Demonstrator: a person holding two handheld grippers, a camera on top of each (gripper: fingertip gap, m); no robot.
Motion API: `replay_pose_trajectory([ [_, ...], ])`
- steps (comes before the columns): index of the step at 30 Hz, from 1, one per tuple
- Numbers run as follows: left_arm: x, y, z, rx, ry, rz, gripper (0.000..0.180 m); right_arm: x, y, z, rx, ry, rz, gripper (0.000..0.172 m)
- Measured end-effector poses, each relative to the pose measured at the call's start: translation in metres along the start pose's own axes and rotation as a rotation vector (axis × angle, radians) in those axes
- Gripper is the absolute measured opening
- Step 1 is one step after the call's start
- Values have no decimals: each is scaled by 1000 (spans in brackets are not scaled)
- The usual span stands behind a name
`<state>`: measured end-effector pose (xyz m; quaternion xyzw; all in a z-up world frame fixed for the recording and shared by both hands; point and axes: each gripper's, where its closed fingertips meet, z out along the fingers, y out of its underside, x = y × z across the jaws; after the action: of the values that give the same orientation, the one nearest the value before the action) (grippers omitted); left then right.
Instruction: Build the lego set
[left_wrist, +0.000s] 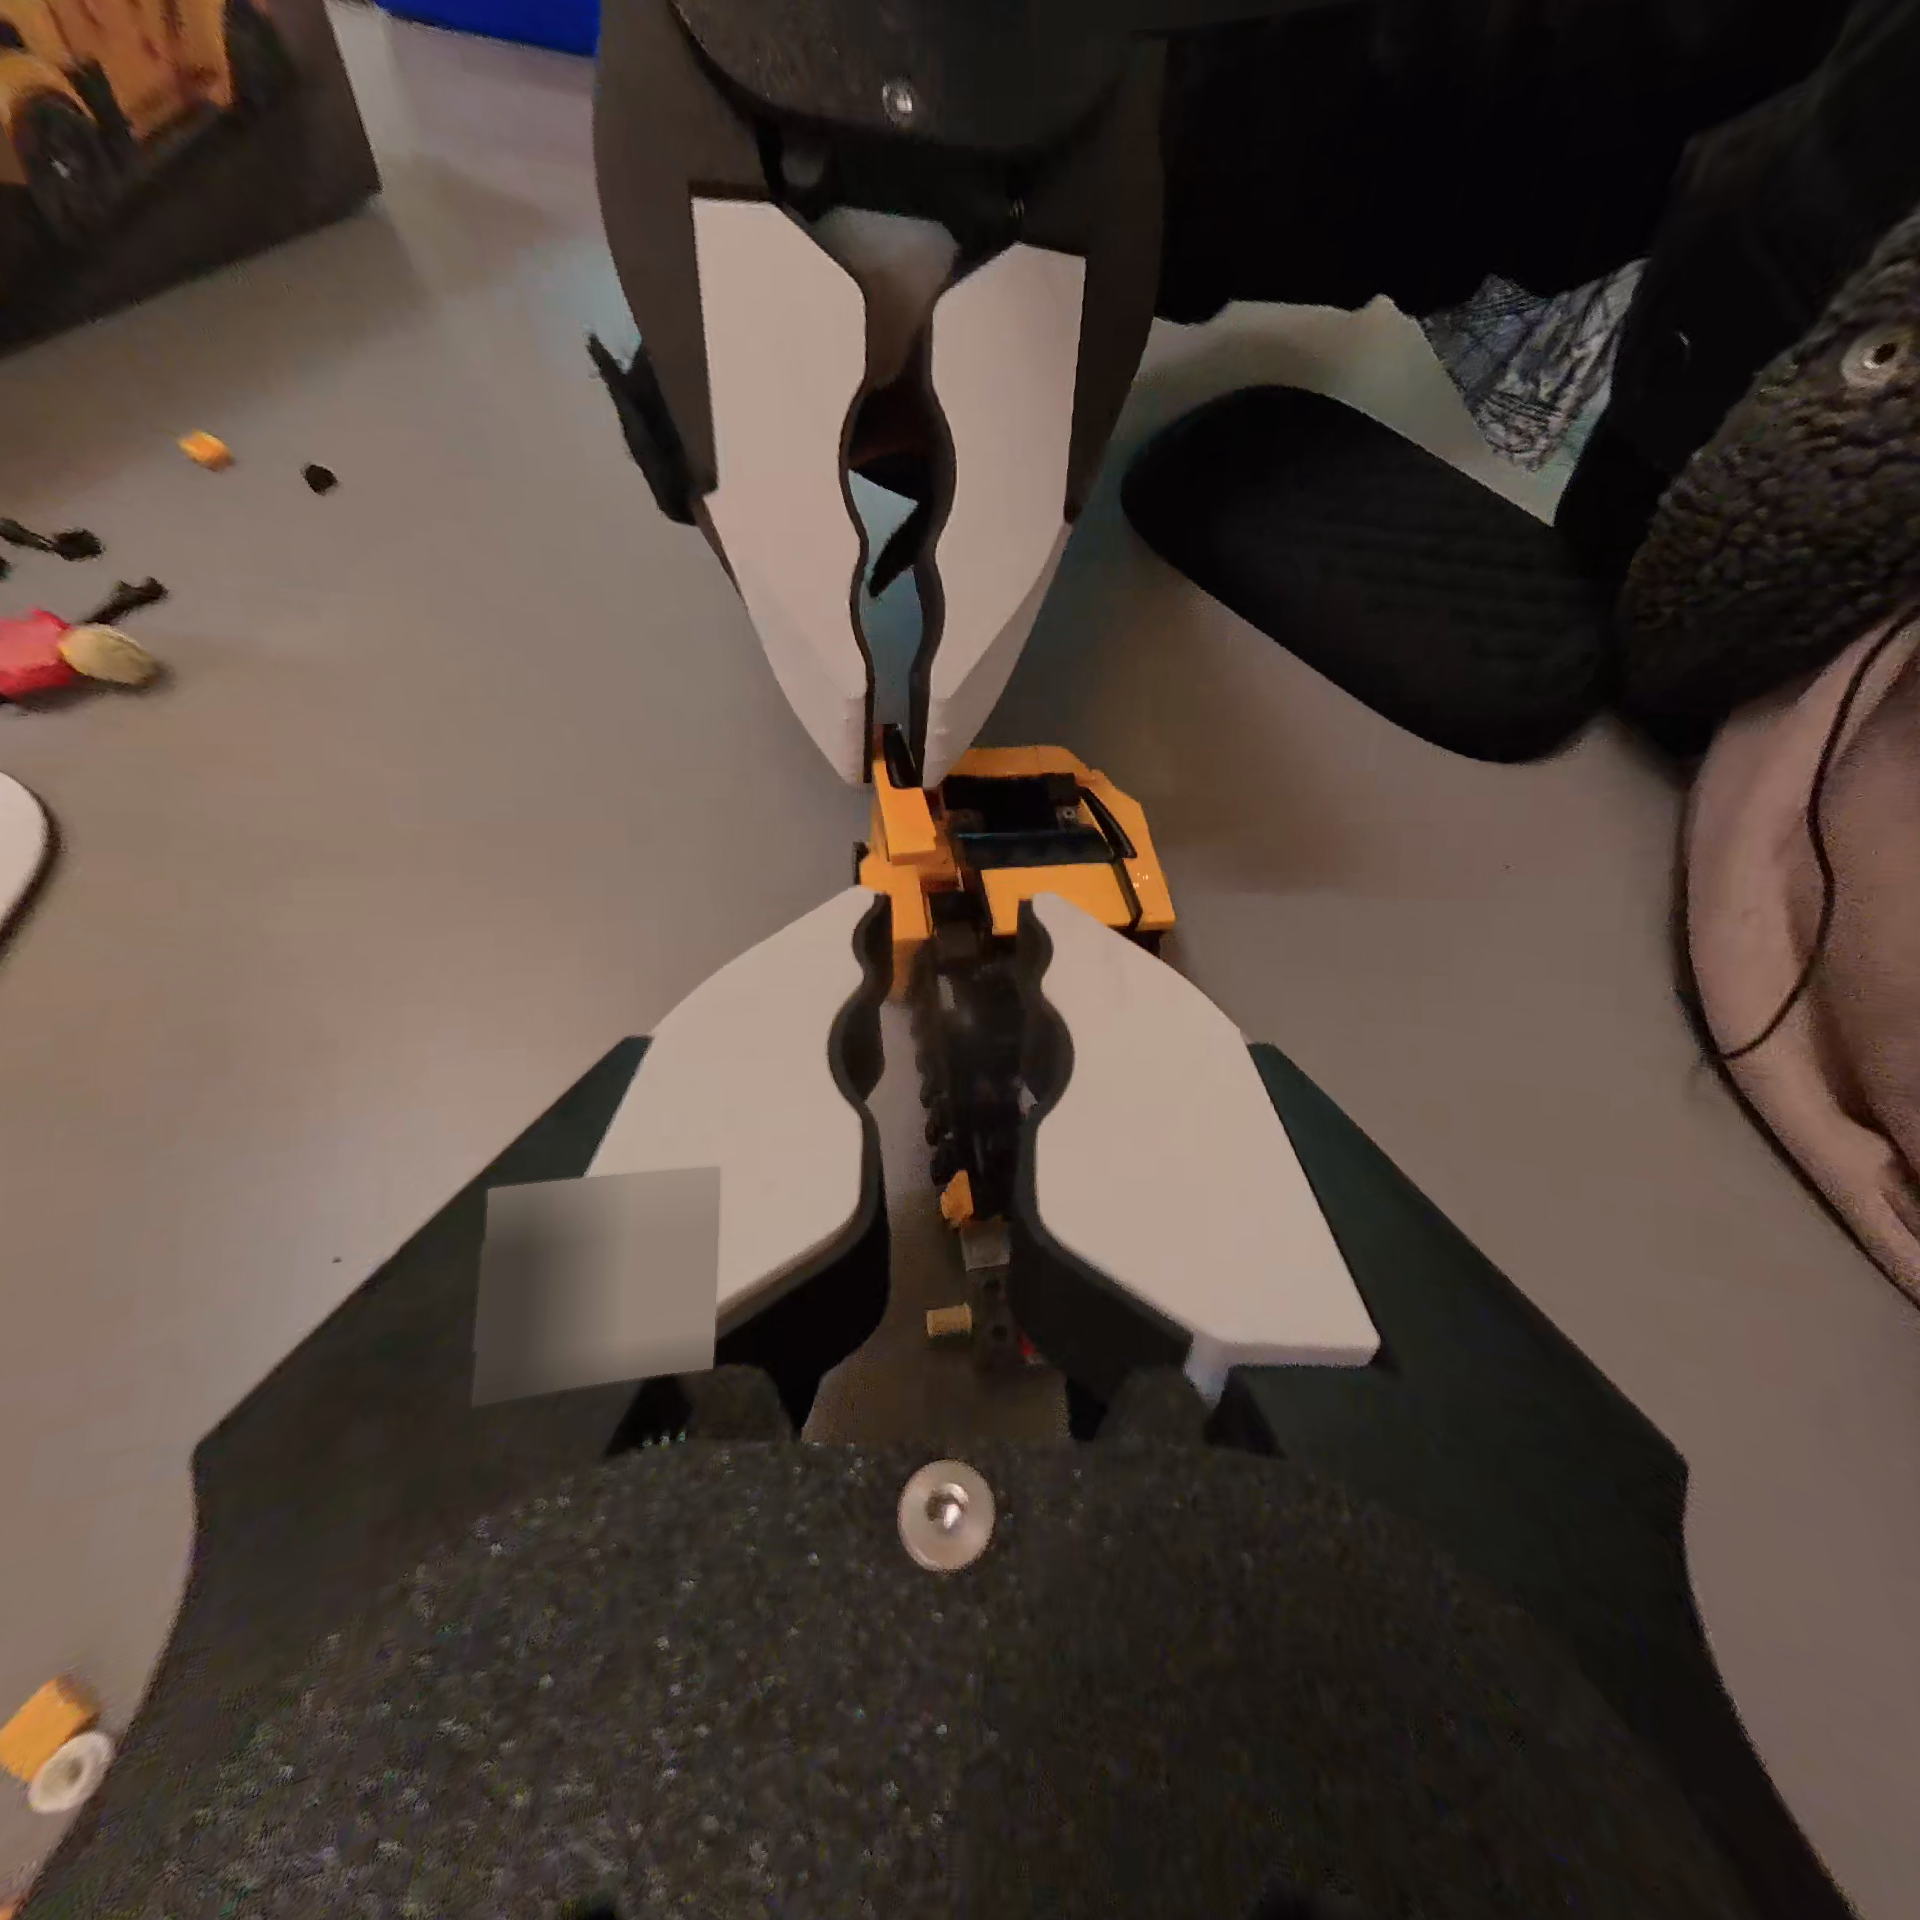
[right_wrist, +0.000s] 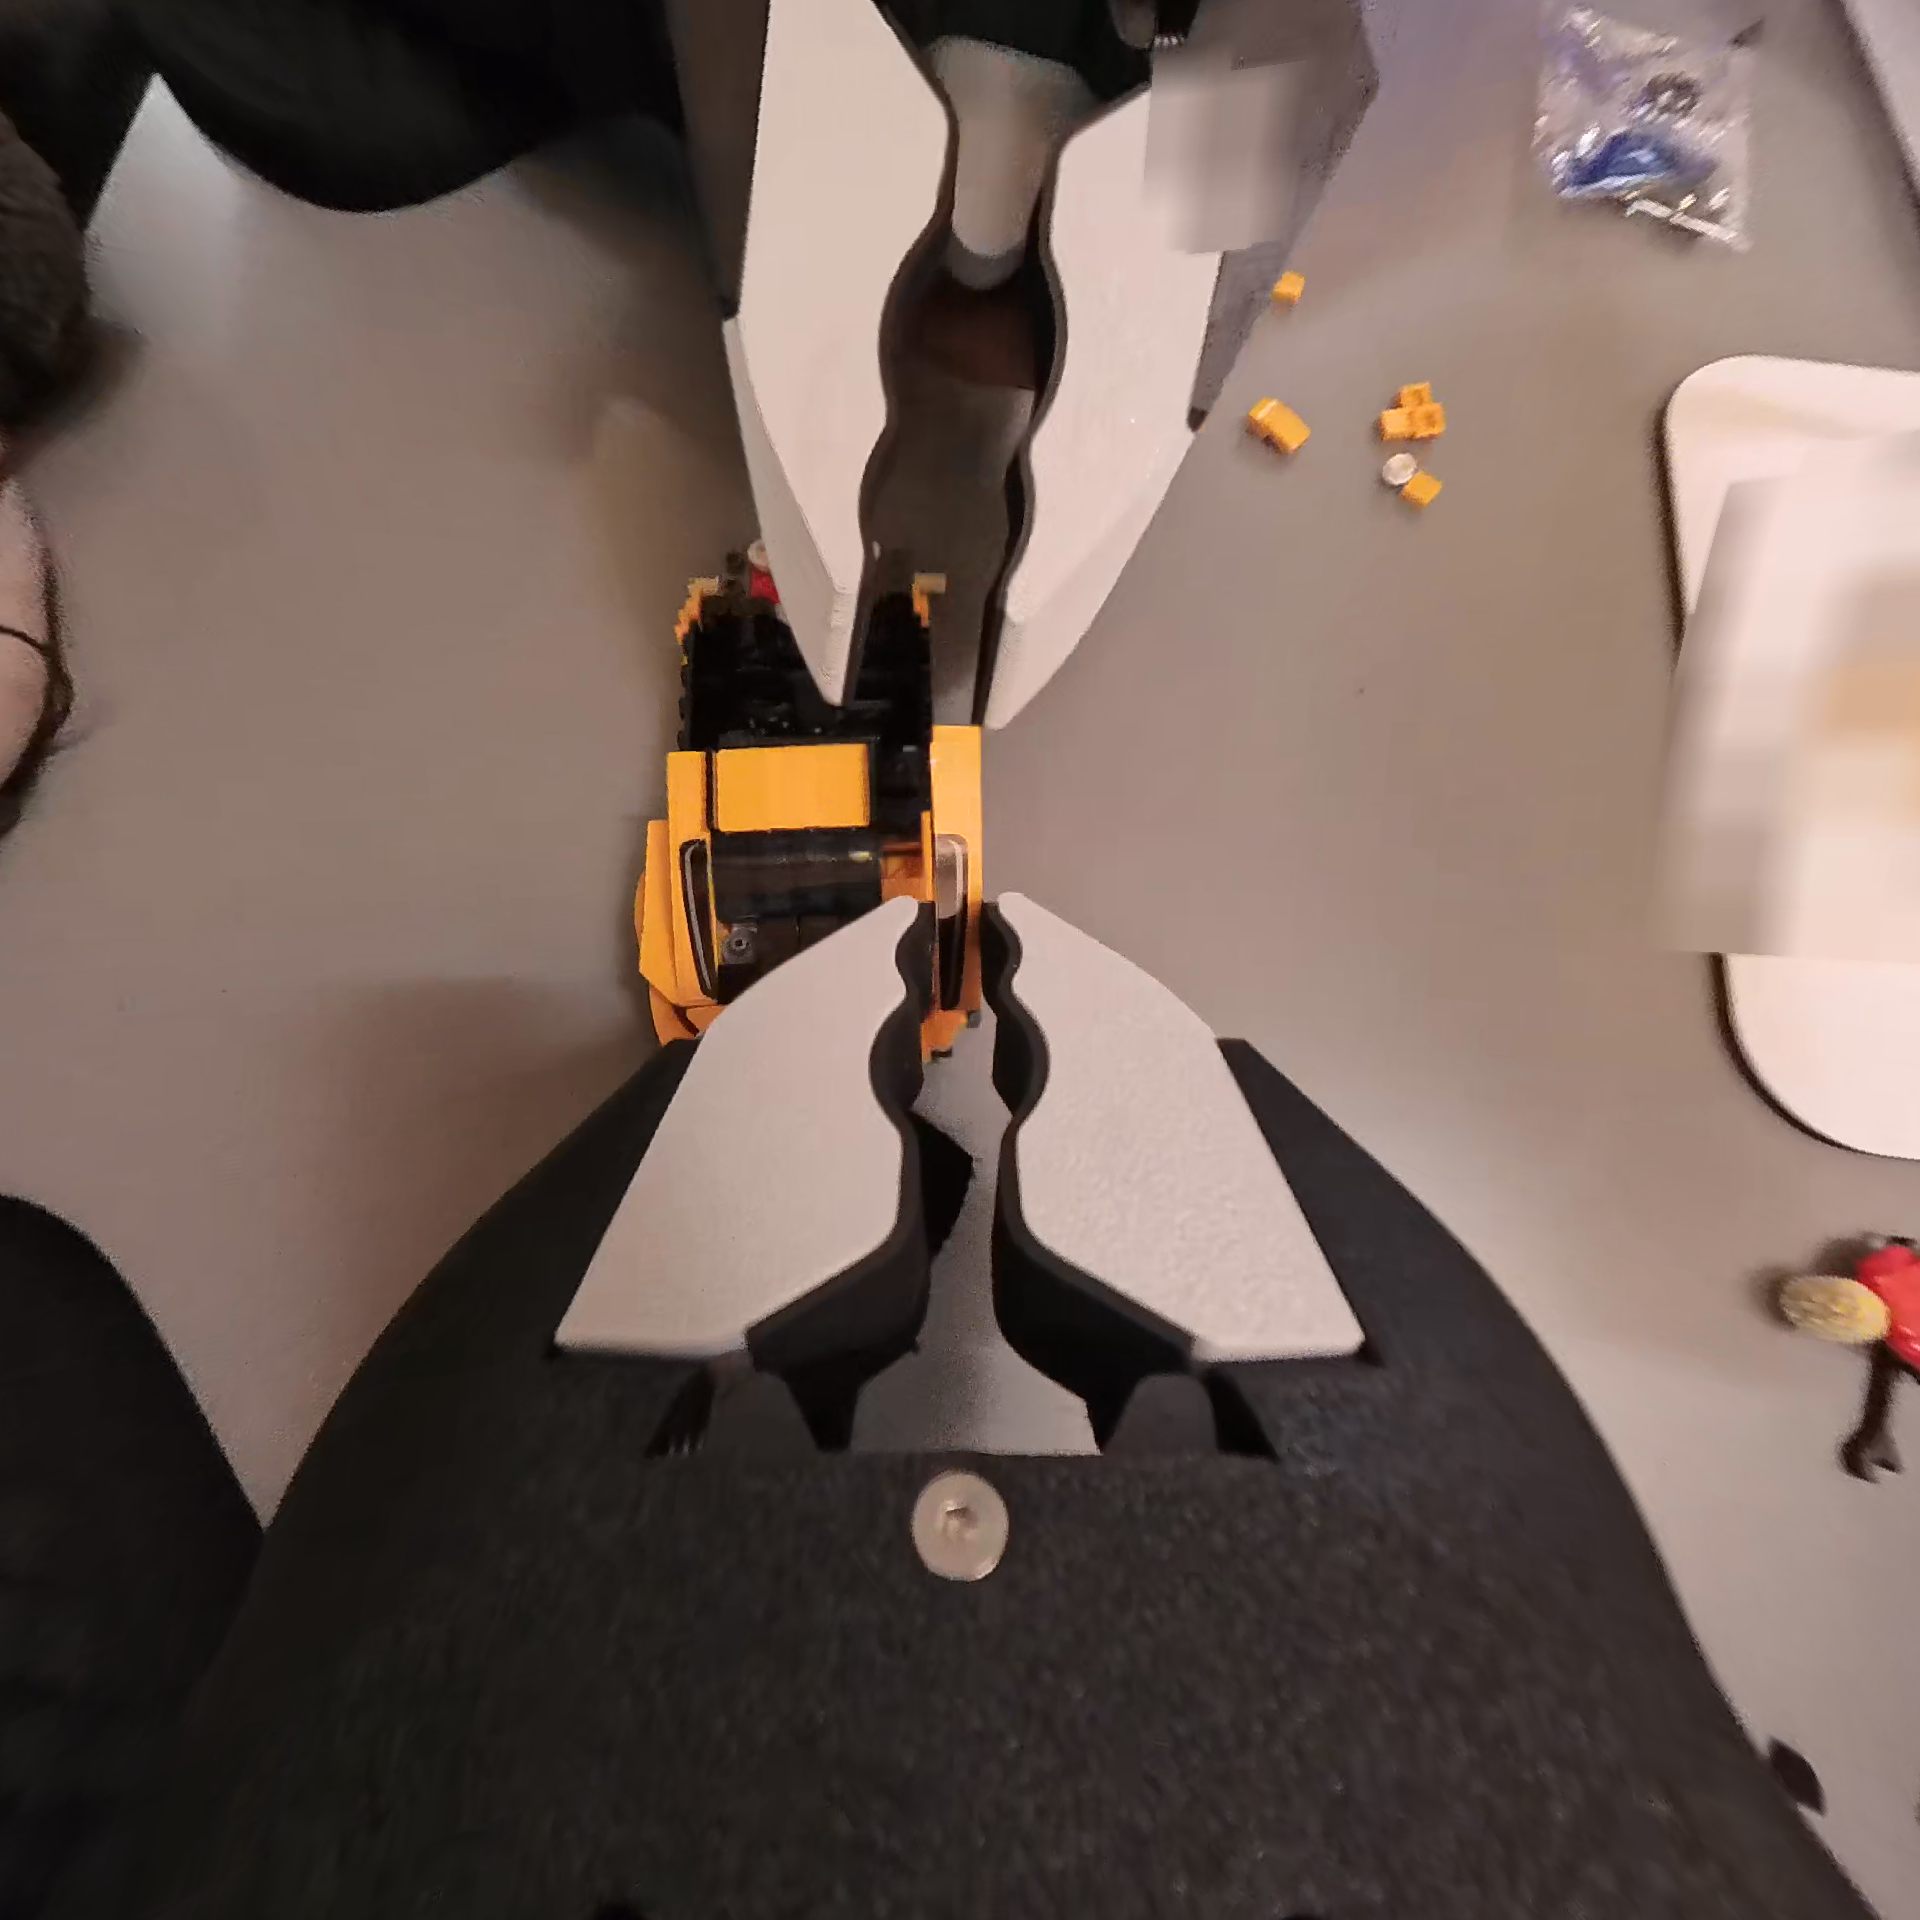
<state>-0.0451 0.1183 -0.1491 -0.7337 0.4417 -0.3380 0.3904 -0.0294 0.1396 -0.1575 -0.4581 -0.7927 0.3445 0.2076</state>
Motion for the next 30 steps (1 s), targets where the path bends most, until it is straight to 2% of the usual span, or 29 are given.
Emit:
replay_pose_trajectory([
  [8, 7, 6, 5, -30, 76, 10, 31, -7, 5, 7, -74, -84, -8, 8],
  [30, 12, 1, 1, -42, 35, 70, 35, -8, 8, 9, -123, -93, 51, 8],
])
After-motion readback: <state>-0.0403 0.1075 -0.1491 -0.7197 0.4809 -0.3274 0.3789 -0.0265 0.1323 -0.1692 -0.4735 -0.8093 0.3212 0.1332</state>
